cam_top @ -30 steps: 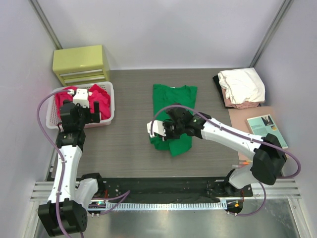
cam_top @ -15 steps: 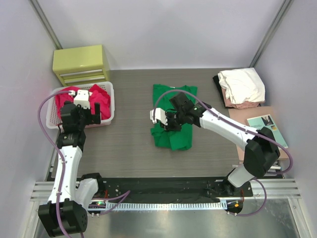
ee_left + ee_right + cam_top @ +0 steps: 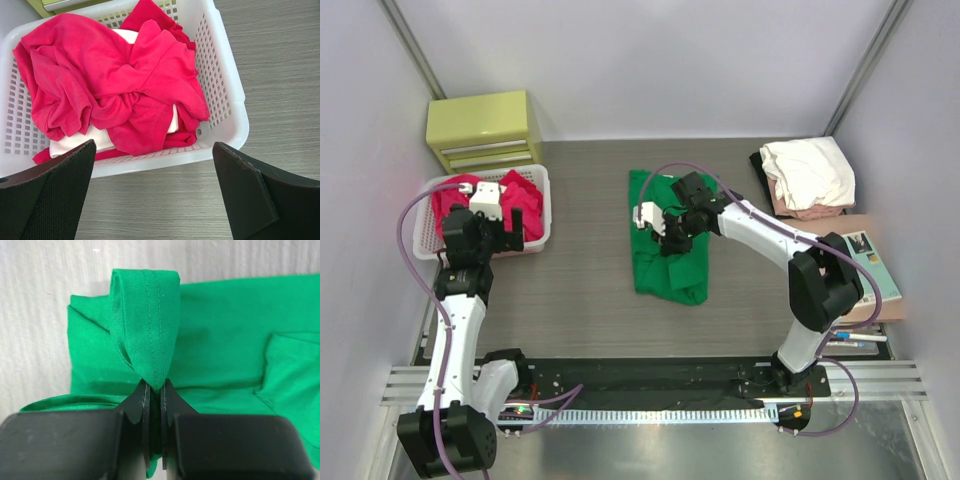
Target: Fold and stack the t-shirts
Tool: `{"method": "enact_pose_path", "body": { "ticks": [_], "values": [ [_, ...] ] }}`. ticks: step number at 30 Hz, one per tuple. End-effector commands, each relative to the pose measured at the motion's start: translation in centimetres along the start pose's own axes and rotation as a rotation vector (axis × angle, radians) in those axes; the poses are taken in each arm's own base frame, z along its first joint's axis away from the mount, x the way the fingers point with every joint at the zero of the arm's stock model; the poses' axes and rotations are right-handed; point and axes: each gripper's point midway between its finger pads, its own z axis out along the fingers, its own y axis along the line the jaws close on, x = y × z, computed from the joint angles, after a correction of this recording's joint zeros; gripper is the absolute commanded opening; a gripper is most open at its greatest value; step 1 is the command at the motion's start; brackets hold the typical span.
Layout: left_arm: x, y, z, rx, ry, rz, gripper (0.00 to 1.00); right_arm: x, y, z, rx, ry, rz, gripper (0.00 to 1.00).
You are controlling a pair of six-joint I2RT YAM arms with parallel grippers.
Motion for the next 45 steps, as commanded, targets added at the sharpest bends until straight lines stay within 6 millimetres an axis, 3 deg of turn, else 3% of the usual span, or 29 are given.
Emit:
{"method": "enact_pose_path", "body": {
  "ticks": [1, 10, 18, 23, 33, 34, 35, 36, 37, 40, 41, 45],
  "values": [
    [-0.4, -0.1, -0.3, 0.012, -0.025, 0.014, 1.00, -1.5, -2.7, -0.9, 0.051, -0.042, -0.054, 0.01],
    [-0.4, -0.1, -0.4, 0.013, -0.022, 0.014, 1.00, -1.3, -5.5, 0.5, 0.082, -0.018, -0.077, 0.01],
    [0.0, -0.3, -0.4, 0.026, -0.014, 0.010, 1.00, 0.4, -8.1, 2.7, 0.130, 0.028, -0.071, 0.01],
    [0.0, -0.4, -0.6, 0.027, -0.015, 0.010, 1.00, 1.0, -10.1, 3.0, 0.162, 0.029, -0.041, 0.01],
    [0.3, -0.6, -0.5, 0.040, -0.006, 0.007, 1.00, 2.1, -11.8, 4.0, 0.205, 0.053, -0.023, 0.01],
    [0.2, -0.7, -0.5, 0.041, -0.007, 0.007, 1.00, 2.4, -12.1, 4.2, 0.221, 0.059, 0.004, 0.04],
    [0.3, -0.7, -0.4, 0.043, -0.003, 0.007, 1.00, 2.5, -12.5, 4.1, 0.242, 0.069, 0.024, 0.41],
    [0.3, -0.8, -0.4, 0.050, -0.003, 0.007, 1.00, 2.8, -13.2, 4.0, 0.283, 0.093, 0.048, 0.59],
    [0.4, -0.9, -0.4, 0.052, 0.000, 0.005, 1.00, 3.0, -13.3, 3.8, 0.290, 0.098, 0.065, 0.99],
    [0.4, -0.9, -0.4, 0.055, -0.002, 0.005, 1.00, 3.5, -12.2, 3.9, 0.283, 0.083, 0.033, 1.00],
    [0.4, -0.9, -0.5, 0.055, -0.002, 0.003, 1.00, 2.4, -12.8, 2.9, 0.329, 0.045, 0.009, 1.00],
    [0.6, -1.0, -0.4, 0.060, 0.008, 0.002, 1.00, 1.9, -12.4, 1.8, 0.359, 0.023, 0.017, 1.00]
  ]
}}
